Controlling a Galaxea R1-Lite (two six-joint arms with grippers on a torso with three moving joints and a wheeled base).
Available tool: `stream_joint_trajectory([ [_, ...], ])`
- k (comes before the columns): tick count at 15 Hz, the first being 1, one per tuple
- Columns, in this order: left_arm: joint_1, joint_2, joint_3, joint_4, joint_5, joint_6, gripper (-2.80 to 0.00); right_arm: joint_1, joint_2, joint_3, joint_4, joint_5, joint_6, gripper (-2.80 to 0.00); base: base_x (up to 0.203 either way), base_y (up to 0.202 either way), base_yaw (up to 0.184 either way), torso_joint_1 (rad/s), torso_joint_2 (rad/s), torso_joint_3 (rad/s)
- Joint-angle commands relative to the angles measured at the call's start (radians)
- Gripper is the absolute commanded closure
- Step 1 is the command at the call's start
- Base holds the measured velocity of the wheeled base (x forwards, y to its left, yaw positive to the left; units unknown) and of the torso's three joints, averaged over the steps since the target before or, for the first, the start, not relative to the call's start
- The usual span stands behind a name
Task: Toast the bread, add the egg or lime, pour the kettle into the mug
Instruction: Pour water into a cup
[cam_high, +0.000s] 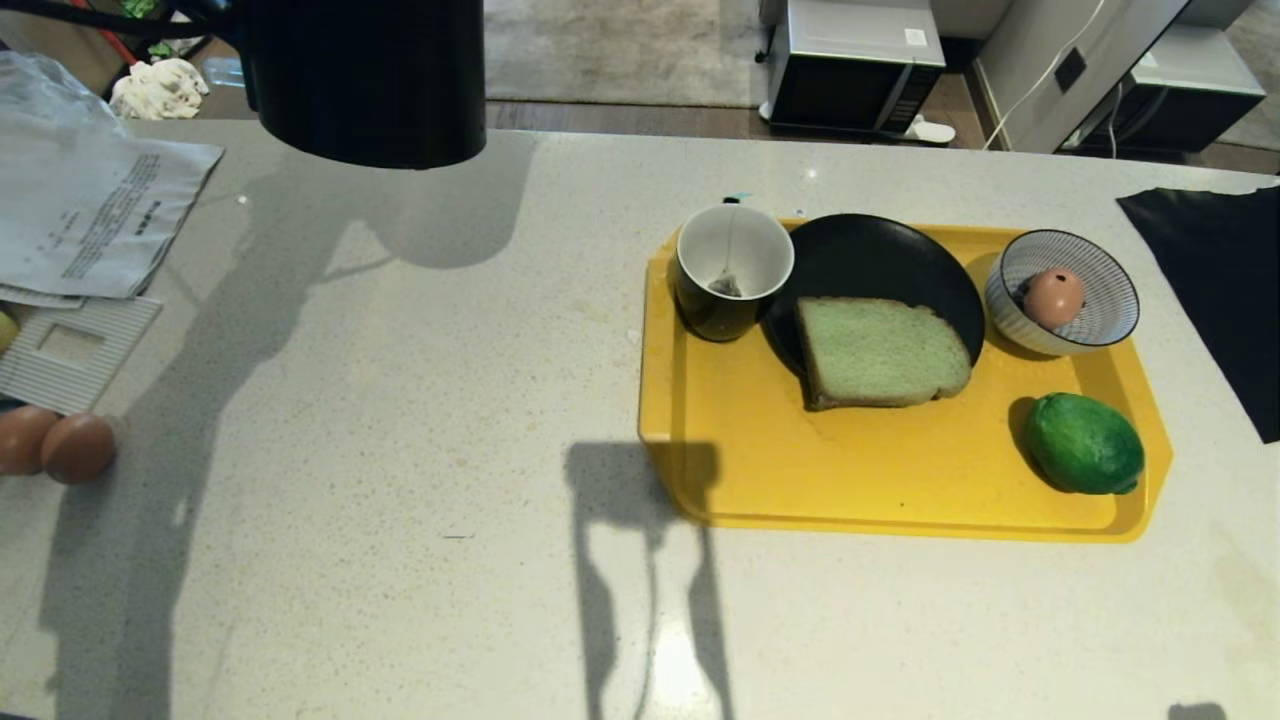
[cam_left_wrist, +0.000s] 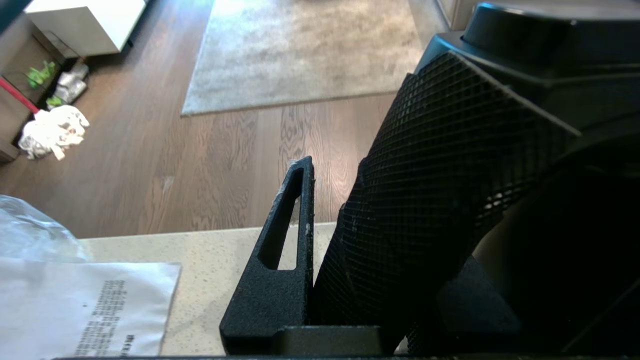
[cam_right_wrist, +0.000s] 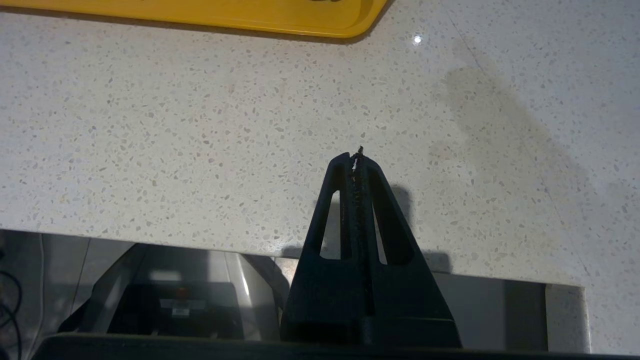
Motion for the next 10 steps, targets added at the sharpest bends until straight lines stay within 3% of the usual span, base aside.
stream_joint_trajectory([
  [1,-0.002,-0.007,-0.003,0.001,-0.001,0.008,0.0,0.0,0.001,0.002,0.0,0.0,0.0,0.0,0.0,0.0,0.0,0.006,0.01,-0.108],
  [4,-0.031,0.0,-0.037,0.009,-0.019,0.059,0.0,0.0,0.001,0.001,0.0,0.0,0.0,0.0,0.0,0.0,0.0,0.004,0.0,-0.036],
  [6,-0.088,0.0,-0.057,0.065,-0.02,0.115,0.0,0.0,0.001,0.002,0.0,0.0,0.0,0.0,0.0,0.0,0.0,0.0,0.0,0.0],
  [8,-0.152,-0.011,-0.06,0.174,-0.019,0.198,0.0,0.0,0.001,0.002,0.0,0.0,0.0,0.0,0.0,0.0,0.0,0.0,0.0,0.0],
  [10,-0.181,-0.001,-0.061,0.214,-0.014,0.292,0.0,0.0,0.001,0.001,0.0,0.0,0.0,0.0,0.0,0.0,0.0,0.0,0.0,0.0],
])
